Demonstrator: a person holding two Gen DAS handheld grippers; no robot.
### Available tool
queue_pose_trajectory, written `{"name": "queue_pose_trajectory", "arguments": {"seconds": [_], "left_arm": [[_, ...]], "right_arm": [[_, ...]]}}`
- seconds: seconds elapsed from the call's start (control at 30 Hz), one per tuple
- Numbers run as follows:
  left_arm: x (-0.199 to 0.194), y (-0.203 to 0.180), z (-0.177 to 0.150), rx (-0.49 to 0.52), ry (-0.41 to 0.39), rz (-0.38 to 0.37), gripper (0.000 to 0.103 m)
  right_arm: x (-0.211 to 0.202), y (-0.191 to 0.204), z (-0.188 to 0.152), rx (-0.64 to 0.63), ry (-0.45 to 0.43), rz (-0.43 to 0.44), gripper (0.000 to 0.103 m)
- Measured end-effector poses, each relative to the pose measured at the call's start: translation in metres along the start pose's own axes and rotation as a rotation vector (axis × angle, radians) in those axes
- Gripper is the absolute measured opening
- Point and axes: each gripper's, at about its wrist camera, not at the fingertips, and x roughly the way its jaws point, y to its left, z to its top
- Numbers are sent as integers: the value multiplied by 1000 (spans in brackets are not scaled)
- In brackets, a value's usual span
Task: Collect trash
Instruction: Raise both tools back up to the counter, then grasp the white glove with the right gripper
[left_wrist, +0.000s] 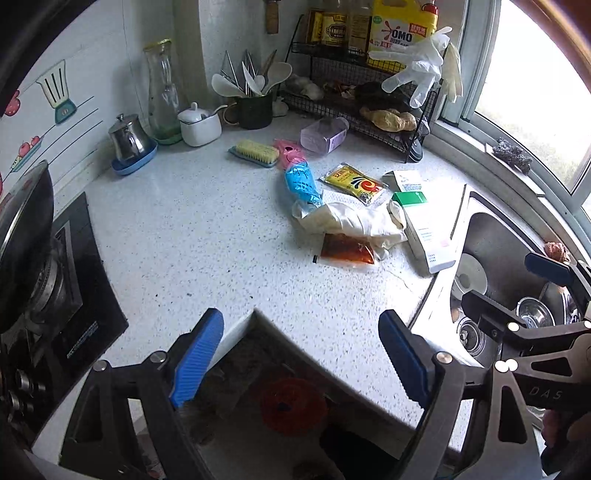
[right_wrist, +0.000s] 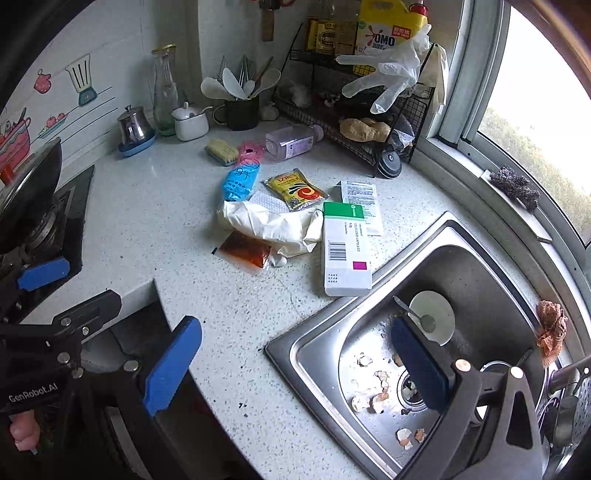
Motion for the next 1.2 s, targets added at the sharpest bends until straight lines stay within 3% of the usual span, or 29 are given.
{"name": "queue_pose_trajectory", "arguments": {"seconds": [0.27, 0.6, 0.67, 0.73, 0.8, 0.83, 0.93, 1.2], "left_arm": [[59, 17, 38, -68, 86, 45, 84], [119, 63, 40, -211, 168, 135, 84], [126, 68, 40, -222, 173, 162, 84], [131, 70, 40, -227, 182, 181, 84], [134, 71, 39, -228, 191, 191, 84], [132, 71, 40, -226, 193, 188, 84], [124, 66, 45, -208, 178, 166, 84], [97, 44, 82, -146, 110, 91, 84]], "right_arm": [[63, -7, 50, -86, 63, 81, 103], [137, 32, 82, -274, 124, 154, 102], [150, 38, 84, -293, 151, 182, 95], [164, 42, 85, -312, 199, 208, 63], [170, 44, 84, -317, 230, 230, 51], [168, 42, 85, -312, 230, 246, 36], [152, 37, 86, -321, 194, 250, 6], [93, 2, 108, -233, 73, 241, 5]]}}
